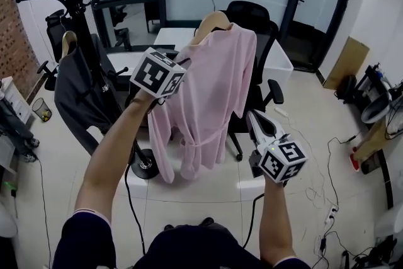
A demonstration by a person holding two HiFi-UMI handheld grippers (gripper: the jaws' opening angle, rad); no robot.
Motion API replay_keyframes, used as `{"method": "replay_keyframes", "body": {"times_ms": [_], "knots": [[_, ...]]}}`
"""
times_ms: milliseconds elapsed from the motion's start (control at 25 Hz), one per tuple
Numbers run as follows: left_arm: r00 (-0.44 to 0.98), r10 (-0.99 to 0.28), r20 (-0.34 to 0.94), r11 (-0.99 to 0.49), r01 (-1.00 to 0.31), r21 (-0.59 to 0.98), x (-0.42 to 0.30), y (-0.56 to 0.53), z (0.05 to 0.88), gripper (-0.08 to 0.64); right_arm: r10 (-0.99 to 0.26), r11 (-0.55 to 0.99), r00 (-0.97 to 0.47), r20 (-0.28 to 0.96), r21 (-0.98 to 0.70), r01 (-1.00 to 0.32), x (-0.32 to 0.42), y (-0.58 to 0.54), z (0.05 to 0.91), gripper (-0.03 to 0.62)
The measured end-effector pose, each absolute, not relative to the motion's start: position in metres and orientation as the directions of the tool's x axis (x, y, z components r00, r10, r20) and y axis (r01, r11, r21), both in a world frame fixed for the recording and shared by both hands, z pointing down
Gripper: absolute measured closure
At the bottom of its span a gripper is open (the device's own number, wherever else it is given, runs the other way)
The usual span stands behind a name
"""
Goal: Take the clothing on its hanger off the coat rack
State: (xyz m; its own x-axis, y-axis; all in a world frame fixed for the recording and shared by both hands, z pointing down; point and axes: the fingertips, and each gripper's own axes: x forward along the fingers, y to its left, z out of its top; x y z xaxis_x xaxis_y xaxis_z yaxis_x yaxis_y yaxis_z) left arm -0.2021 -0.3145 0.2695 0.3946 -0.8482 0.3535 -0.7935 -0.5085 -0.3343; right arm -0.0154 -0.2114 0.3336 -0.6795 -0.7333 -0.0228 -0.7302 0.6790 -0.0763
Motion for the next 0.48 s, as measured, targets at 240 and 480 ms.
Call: {"method": "replay_keyframes", "body": {"times_ms": [240,480], "knots": [[0.394,-0.848,0.354,-0.506,-0.801,-0.321,-0.154,-0.357,0.267,0.497,-0.753,0.658,-0.657,-0.048,-0.092,-0.747,0.04,-0.238,0.331,0.591],[0.393,-0.861,0.324,-0.49,-0.811,-0.32,-0.125,-0.411,0.25,0.497,-0.774,0.631,-0.632,-0.042,-0.144,-0.762,0.078,-0.269,0.344,0.591]]}}
